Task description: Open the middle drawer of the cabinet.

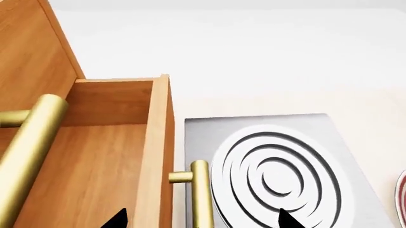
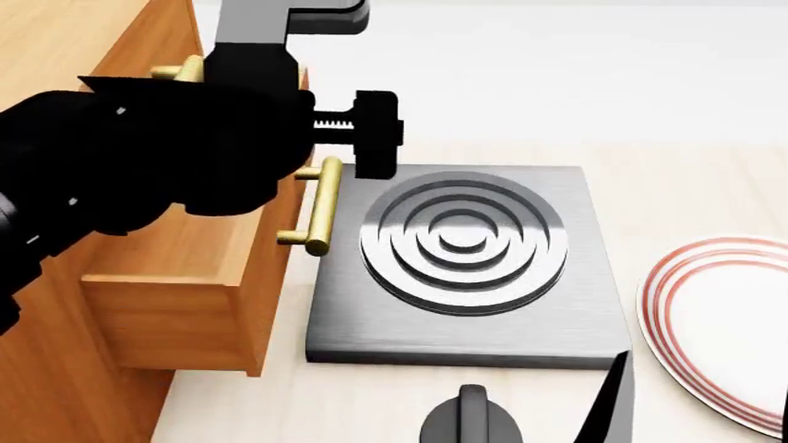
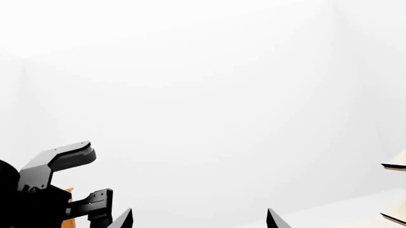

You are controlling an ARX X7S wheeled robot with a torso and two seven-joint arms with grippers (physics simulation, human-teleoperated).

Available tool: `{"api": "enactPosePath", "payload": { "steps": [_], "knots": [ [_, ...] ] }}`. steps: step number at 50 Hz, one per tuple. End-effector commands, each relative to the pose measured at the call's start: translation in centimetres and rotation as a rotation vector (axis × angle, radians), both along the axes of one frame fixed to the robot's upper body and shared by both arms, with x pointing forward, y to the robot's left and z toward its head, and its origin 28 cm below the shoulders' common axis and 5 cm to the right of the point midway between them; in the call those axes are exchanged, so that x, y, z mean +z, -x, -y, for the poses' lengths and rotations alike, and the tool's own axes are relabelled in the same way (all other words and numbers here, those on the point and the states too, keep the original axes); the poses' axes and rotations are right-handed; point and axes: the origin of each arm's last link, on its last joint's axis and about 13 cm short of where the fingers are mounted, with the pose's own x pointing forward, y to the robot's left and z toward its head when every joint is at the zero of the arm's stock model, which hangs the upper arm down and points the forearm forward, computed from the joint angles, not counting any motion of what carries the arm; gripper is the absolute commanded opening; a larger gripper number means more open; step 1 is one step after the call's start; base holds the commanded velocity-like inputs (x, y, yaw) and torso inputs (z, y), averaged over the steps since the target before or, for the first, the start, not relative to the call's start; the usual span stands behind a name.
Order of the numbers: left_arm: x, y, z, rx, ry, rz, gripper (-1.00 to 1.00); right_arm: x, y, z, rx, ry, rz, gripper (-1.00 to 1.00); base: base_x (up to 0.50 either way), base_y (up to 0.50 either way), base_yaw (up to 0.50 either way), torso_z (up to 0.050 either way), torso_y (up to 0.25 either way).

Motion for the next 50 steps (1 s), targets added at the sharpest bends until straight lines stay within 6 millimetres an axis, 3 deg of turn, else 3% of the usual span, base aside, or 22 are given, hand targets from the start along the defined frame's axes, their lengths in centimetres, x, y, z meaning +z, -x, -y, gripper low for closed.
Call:
{"api": "enactPosePath", "payload": {
  "steps": [1,26,50],
  "knots": [
    [-1.0,-0.1,0.2,0.039,0.02,-0.021,1.0,0.1,0.0,0.0,-0.001,-0.001,0.0,1.0,0.0,0.0,0.0,0.0,0.0],
    [-4.4,-0.3,-0.2,0.051,-0.005,-0.056,1.0,-0.2,0.0,0.1,-0.004,-0.003,-0.002,1.0,0.0,0.0,0.0,0.0,0.0],
    [-4.6,-0.1,-0.2,-0.011,0.01,-0.084,1.0,-0.1,0.0,0.1,-0.005,-0.003,-0.004,1.0,0.0,0.0,0.0,0.0,0.0]
  ]
}}
